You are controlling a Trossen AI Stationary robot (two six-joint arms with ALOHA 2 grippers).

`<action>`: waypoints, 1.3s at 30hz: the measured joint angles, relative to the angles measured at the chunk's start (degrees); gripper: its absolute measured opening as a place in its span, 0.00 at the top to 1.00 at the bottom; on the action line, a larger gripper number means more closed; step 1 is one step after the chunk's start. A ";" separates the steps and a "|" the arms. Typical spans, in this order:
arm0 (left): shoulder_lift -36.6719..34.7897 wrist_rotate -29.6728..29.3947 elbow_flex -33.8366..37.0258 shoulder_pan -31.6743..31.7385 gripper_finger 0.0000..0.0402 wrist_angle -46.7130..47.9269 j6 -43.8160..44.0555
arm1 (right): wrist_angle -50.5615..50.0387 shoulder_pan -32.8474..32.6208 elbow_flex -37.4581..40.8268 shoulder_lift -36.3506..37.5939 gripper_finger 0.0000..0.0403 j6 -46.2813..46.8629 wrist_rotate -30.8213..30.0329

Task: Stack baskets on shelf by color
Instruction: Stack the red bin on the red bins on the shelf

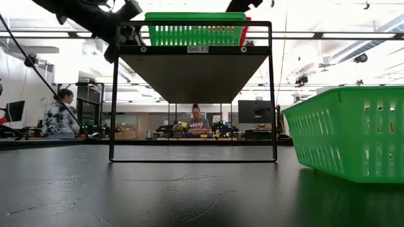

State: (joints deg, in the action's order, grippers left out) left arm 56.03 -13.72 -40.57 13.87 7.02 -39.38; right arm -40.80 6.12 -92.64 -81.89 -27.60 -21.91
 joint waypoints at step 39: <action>-8.09 0.02 3.46 0.00 1.00 -0.33 0.00 | 2.43 16.05 -7.48 -14.98 0.97 -3.68 26.38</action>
State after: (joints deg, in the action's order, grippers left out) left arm 47.94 -13.69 -37.10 13.87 6.69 -39.38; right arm -38.37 22.17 -100.12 -96.87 -31.28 4.47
